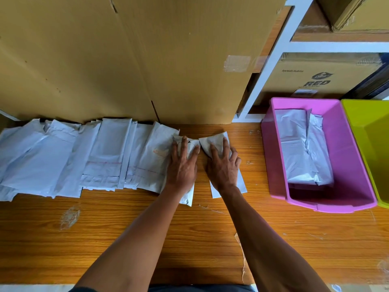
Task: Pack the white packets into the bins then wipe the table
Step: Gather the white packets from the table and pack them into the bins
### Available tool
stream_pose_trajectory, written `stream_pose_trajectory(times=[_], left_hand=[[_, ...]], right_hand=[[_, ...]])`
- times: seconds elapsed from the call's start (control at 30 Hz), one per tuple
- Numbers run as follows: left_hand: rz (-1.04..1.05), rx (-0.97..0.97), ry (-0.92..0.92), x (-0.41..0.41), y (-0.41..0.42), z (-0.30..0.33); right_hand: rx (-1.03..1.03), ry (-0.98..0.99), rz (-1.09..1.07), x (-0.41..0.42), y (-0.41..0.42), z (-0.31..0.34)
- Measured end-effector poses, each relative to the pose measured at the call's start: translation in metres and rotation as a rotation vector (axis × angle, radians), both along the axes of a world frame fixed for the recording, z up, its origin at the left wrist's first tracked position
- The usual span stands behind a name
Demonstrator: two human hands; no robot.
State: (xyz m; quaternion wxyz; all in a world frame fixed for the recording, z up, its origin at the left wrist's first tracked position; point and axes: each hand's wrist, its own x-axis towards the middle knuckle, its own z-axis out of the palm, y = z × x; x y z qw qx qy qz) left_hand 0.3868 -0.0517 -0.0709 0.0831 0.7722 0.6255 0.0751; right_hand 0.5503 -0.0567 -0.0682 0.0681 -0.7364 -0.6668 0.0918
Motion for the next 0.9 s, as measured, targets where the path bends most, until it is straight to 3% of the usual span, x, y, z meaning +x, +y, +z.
stream_pose_trajectory(times=[0.47, 0.9], left_hand=[[0.042, 0.011, -0.047, 0.001, -0.012, 0.017], [0.037, 0.166, -0.113, 0.023, -0.02, 0.086]], right_hand=[[-0.045, 0.016, 0.068, 0.007, -0.008, 0.014], [0.194, 0.047, 0.074, 0.025, -0.021, 0.089]])
